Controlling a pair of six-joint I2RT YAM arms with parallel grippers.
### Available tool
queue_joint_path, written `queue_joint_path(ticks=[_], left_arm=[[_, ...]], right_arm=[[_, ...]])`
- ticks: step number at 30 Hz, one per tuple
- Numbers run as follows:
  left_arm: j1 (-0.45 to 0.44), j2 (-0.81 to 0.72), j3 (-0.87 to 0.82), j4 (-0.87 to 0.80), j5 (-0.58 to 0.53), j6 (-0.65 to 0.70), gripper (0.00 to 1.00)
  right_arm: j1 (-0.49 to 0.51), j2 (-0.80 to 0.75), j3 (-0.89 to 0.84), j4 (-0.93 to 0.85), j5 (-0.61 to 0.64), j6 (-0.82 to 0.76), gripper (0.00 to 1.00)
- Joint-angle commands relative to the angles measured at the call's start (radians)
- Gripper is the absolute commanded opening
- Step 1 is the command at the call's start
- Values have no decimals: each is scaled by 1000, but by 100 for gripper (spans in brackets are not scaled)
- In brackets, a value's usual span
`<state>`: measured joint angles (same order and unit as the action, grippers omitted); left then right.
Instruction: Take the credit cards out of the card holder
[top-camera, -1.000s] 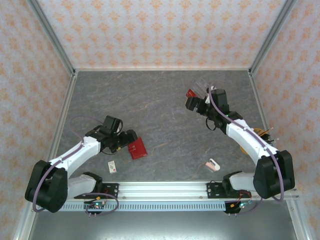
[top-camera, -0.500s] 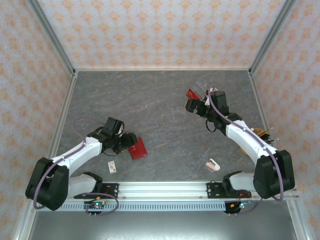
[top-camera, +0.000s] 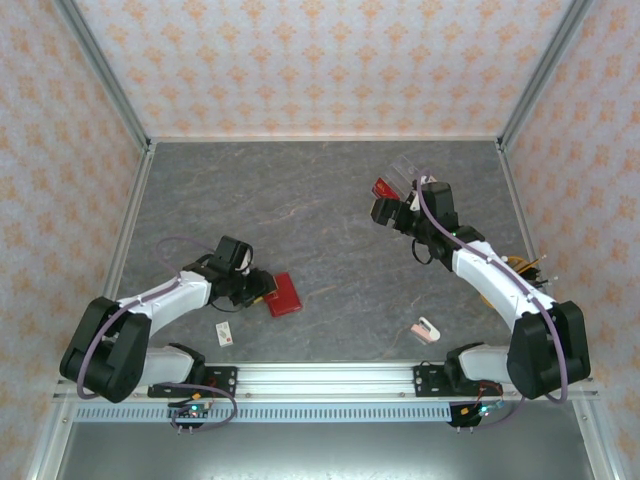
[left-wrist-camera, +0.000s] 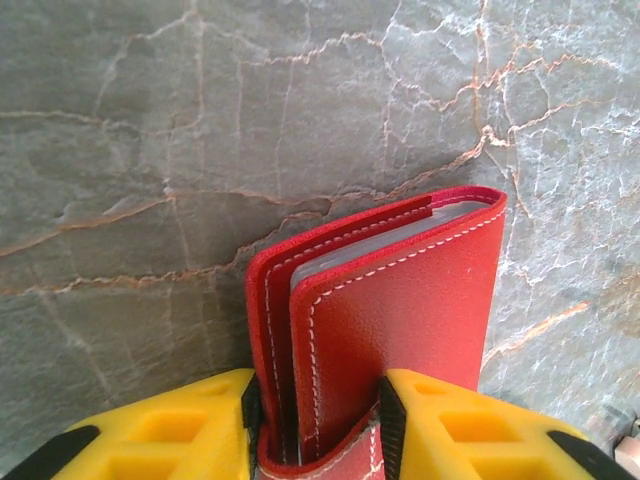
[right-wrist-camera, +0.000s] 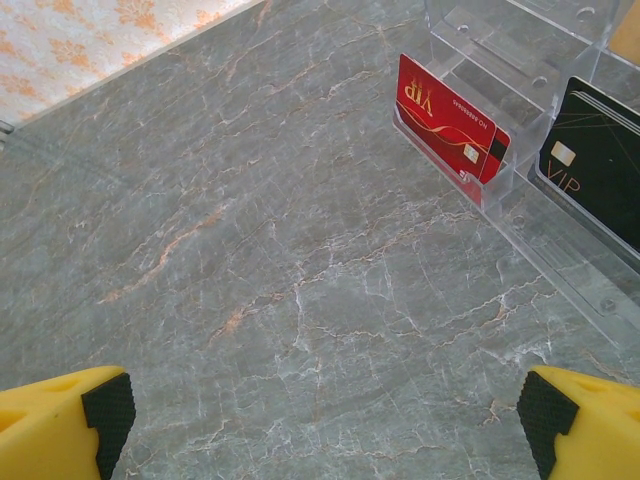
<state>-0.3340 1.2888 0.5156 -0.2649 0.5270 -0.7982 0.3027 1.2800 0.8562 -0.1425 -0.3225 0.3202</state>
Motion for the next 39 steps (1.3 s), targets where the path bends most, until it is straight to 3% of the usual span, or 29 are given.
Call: queue_joint_path(ticks=[1,7,14,20,27,33,36,39], left_arm=[[-7,15,-14,37,-1,-11,29],[-7,-12,40,-51,-65,19,6],[-7,-64,241,-391,-265,130,0],[-27,-26,442,-668,-582,191,0],[-161,257,734,-952,-1031,137,0],[-313,539,915,-1013,-1115,72,0],[-363,689,1002,-1001,-1080,62,0],[-385,765,1065,-953,-988,77,11]], right_arm=[[5,-27,-8,-6,4,-12,100],[4,-25,-6,-6,11,-11,100],[4,-24,-6,-9,20,-10,100],[4,-18,-5,-4,13,-16,100],[3,-13,-2,-11,19,-18,100],[4,-17,-2,-18,44,-29,100],[4,-18,-3,-24,65,-28,100],[3,-21,-6,-25,99,-17,100]])
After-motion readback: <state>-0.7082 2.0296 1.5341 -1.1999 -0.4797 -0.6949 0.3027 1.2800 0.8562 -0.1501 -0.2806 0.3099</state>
